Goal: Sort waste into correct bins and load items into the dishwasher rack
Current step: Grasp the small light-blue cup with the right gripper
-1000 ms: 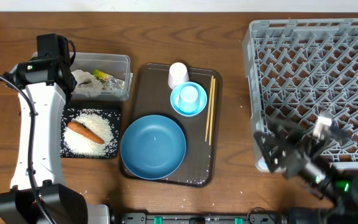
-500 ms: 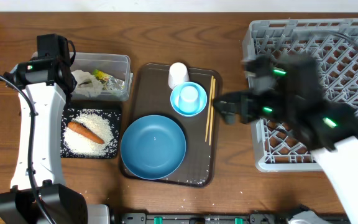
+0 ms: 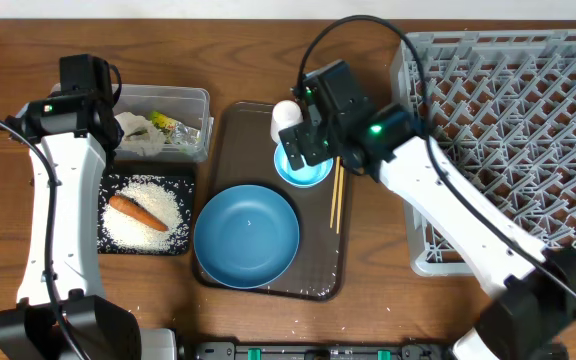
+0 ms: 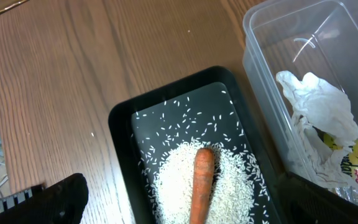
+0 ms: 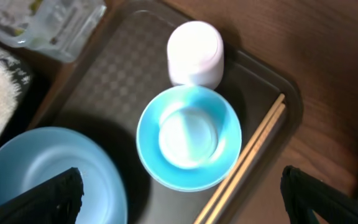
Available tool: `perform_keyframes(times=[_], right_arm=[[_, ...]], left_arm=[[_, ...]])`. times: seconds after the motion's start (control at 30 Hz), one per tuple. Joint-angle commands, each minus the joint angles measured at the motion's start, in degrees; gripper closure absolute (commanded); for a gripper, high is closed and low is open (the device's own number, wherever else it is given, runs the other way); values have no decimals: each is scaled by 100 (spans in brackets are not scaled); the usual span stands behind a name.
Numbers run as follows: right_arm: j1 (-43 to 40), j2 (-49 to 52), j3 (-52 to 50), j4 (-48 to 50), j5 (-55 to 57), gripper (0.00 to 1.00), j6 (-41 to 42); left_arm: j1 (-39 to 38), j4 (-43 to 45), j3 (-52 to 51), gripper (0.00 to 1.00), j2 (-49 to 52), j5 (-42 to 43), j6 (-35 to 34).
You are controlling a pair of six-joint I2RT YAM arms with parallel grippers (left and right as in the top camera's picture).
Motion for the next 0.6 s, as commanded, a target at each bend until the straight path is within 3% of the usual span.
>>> perform_keyframes(times=[0.0,0.57], right_arm=[[63,367,153,114,140,1,208],[79,1401,153,352,-7,1,463]], left_arm=[[4,-15,4,1,17,-129,-50],[4,-15,4,1,17,-129,-50]])
